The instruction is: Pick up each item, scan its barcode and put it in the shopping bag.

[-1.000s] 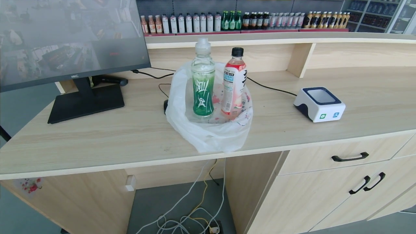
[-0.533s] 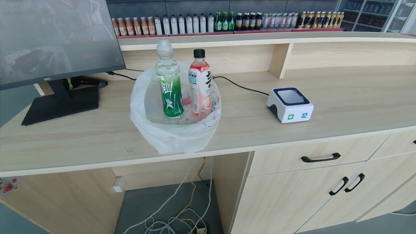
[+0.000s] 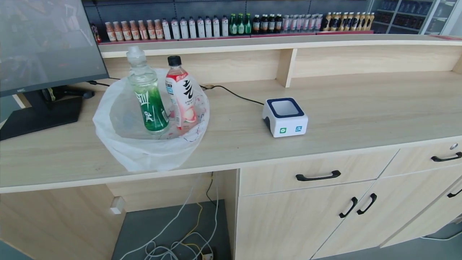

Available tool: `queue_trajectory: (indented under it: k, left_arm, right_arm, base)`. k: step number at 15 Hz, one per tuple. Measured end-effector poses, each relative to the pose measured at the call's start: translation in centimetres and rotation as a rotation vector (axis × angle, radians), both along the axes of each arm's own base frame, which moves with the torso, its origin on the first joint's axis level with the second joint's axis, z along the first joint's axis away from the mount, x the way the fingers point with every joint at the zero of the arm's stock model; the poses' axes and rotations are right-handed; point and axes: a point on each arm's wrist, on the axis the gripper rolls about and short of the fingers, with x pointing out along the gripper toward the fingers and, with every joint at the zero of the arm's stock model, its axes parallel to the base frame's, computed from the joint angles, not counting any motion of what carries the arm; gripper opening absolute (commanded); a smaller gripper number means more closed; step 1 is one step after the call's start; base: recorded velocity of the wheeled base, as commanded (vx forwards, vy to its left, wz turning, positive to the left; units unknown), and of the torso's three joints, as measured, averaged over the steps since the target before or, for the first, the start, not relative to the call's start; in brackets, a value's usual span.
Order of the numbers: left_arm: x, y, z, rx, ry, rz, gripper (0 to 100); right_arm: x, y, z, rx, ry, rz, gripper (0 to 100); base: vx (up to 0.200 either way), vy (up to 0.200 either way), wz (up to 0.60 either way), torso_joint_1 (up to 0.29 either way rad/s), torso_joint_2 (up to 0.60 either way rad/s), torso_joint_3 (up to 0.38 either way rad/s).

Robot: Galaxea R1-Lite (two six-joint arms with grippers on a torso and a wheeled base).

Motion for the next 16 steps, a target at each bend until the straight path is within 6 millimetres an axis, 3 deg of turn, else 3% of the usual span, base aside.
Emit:
queue_trajectory:
  k: [5,16]
  left_arm:
    - [0.00,0.00,-0.01,0.001,0.001,0.000,100]
    - [0.00,0.00,-0.01,0.003,0.001,0.000,100]
  right_arm:
    - [0.00,0.00,0.00,0.001,0.000,0.000,100]
    - [0.00,0.00,0.00,-0.002,0.000,0.000,100]
  base:
    - [0.000,-0.200,0.00,0.000,0.00,-0.001]
    - [0.000,0.000,0.00,0.000,0.00,0.000]
